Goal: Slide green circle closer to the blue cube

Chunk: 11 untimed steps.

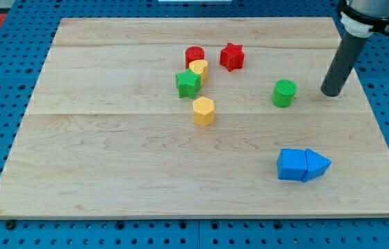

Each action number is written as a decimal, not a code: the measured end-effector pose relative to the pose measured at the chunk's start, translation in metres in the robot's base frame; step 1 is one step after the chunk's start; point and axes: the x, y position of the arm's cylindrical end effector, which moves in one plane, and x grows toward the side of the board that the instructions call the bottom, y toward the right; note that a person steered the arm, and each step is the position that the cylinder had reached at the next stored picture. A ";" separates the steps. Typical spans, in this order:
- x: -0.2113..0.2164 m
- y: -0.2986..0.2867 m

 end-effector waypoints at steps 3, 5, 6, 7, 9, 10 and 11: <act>-0.015 -0.050; 0.018 -0.038; -0.014 -0.018; -0.021 -0.094; 0.045 -0.129; 0.021 -0.131; 0.050 -0.141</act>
